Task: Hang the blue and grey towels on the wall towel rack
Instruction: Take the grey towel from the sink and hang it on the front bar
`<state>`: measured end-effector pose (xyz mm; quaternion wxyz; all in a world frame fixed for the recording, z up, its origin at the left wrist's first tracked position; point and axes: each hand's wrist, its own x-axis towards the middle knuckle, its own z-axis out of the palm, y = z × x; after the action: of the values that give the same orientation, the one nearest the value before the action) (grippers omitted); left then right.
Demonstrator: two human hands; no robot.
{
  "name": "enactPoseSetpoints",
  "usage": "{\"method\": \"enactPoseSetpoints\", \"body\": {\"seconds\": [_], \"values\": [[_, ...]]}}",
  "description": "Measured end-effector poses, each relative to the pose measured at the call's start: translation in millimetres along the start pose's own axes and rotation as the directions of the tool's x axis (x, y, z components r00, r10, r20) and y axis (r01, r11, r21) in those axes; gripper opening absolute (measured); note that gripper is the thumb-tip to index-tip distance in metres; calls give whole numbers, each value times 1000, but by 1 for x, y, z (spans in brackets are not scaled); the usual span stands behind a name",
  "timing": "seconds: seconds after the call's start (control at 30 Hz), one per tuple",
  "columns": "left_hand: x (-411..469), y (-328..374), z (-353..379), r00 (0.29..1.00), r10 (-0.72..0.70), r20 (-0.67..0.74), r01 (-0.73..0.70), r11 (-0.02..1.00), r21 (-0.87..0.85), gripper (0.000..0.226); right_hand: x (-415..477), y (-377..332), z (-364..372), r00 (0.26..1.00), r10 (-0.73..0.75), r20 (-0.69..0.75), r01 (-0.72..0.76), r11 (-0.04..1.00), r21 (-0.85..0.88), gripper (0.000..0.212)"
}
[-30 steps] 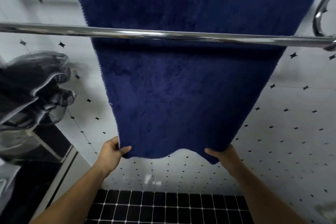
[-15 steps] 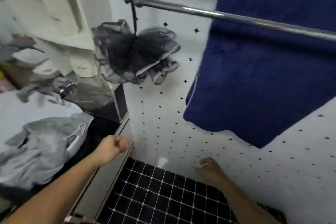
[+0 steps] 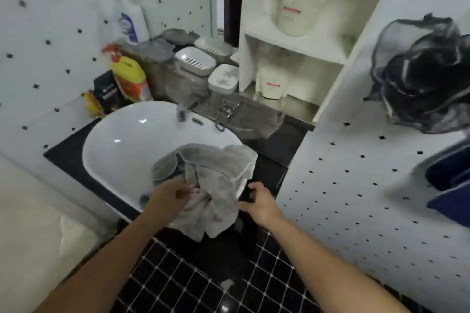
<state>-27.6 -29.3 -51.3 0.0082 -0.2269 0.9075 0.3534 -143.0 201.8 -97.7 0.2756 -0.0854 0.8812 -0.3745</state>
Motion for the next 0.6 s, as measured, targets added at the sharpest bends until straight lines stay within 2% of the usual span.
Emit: {"method": "enactPoseSetpoints", "body": {"seconds": [0.07,0.23,0.33,0.4,0.47,0.53,0.57,0.6], "values": [[4,-16,-11,999,-29,28,29,1000,-1,9,20,-23,15,995,26,-91,-24,999,24,67],[12,-38,-20,997,-18,81,21,999,-39,14,71,-48,21,927,245,-284,-222,969,111,74],[22,-41,-19,996,0,84,1,1000,-18,16,103,-43,11,920,256,-297,-262,965,19,58],[27,-41,-17,995,36,90,-37,999,13,17,119,-39,7,933,233,-276,-248,968,-21,41],[32,-39,-13,992,44,119,-48,998,31,20,124,-37,4,932,220,-288,-225,974,16,29],[35,-33,-12,989,44,144,-49,998,34,23,120,-43,0,929,204,-309,-171,977,129,12],[38,-28,-10,991,37,131,-38,999,3,18,115,-47,-2,938,180,-295,-113,966,231,7],[40,-21,-9,993,42,106,-35,997,-65,9,106,-55,-6,954,152,-259,-56,938,343,12]]}}
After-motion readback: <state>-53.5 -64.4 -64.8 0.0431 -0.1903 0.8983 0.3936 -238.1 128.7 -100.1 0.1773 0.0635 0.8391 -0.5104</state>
